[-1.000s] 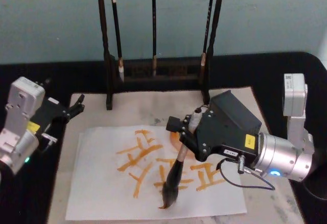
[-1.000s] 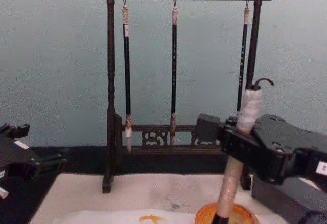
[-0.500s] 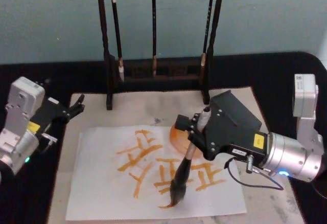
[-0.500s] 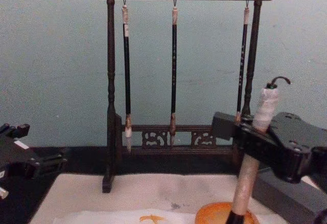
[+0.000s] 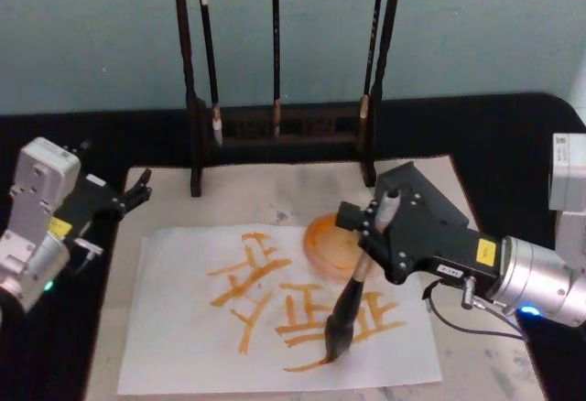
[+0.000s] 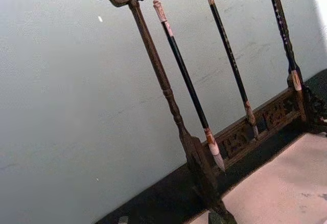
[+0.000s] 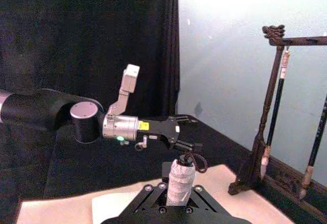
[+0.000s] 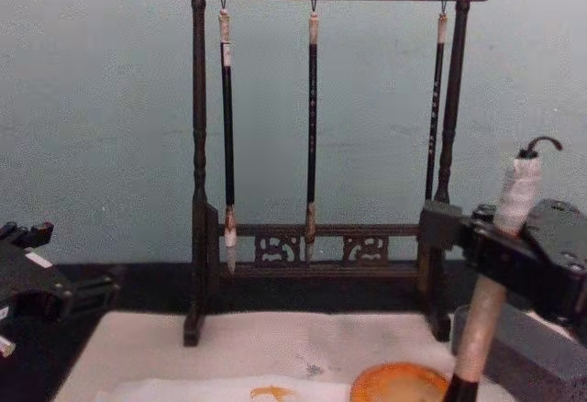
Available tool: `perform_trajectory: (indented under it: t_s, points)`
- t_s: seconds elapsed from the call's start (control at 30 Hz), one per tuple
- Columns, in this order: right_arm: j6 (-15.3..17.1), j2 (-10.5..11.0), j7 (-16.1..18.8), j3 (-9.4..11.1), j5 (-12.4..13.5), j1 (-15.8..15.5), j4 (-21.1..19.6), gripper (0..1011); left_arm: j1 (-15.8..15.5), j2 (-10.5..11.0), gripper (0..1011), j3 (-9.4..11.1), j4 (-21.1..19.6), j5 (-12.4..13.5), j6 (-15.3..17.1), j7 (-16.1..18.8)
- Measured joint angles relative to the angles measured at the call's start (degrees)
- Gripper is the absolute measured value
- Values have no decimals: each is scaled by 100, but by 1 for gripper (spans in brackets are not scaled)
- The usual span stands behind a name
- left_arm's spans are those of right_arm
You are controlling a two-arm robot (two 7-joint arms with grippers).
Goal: Pick up the brush from the inkstone, write on the paper, then place the brush back to its original position.
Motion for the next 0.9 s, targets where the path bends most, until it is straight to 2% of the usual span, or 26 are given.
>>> perform_trajectory:
  t_s: [0.9]
  points:
    - [-60, 116, -105, 305, -51, -235, -137, 0, 0, 0, 1010, 0, 0, 0, 0, 0]
